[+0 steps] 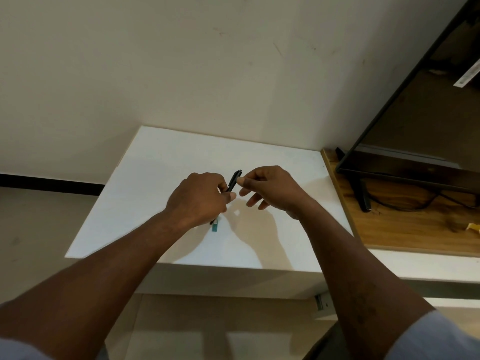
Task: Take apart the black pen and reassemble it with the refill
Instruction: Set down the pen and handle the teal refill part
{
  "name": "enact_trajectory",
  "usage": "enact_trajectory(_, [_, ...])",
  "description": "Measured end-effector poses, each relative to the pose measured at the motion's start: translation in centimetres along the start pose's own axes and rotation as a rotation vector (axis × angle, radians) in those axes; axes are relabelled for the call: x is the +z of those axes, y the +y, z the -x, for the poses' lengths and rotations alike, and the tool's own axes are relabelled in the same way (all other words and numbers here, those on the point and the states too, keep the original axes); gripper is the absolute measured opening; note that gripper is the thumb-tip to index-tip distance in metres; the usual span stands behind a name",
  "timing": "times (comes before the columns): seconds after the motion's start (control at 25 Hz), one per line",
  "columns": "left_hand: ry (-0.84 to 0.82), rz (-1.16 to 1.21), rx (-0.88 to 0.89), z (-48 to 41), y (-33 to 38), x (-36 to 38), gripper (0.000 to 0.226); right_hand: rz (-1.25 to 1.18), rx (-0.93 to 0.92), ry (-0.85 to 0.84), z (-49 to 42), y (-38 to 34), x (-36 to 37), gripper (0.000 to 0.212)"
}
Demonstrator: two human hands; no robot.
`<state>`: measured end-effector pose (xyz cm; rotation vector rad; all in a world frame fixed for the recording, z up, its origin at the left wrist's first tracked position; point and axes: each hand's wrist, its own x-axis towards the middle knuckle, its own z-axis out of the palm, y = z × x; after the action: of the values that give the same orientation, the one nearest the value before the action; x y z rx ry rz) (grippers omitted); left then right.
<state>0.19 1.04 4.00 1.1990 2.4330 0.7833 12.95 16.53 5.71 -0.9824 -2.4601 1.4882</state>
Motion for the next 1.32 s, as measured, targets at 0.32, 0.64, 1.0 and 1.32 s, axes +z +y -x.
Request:
enact_trajectory(0.32, [-0.043, 0.162, 0.025, -0.1, 0.1, -0.8, 0.026, -0.230, 0.113, 0.047, -0.4, -0.2, 0.7, 0.030])
enact_trajectory(0.64, [-0.041, -0.262, -0.084, -0.6, -2.1, 0.6, 0.027, 0.049, 0.292, 0.046, -1.2, 2.1, 2.2, 0.027])
enact_trajectory(1.0, [-0.060, -0.451, -0.131, -0.8, -2.3, 3.2, 0.042, 0.374, 0.211, 0.126, -1.6, 2.9, 3.2, 0.048])
enact_trajectory(1.32, [-0.036, -0.436, -0.150, -0.4, -1.8, 2.6, 0.036, 0.406, 0.208, 0.133, -1.4, 2.6, 2.9, 0.048])
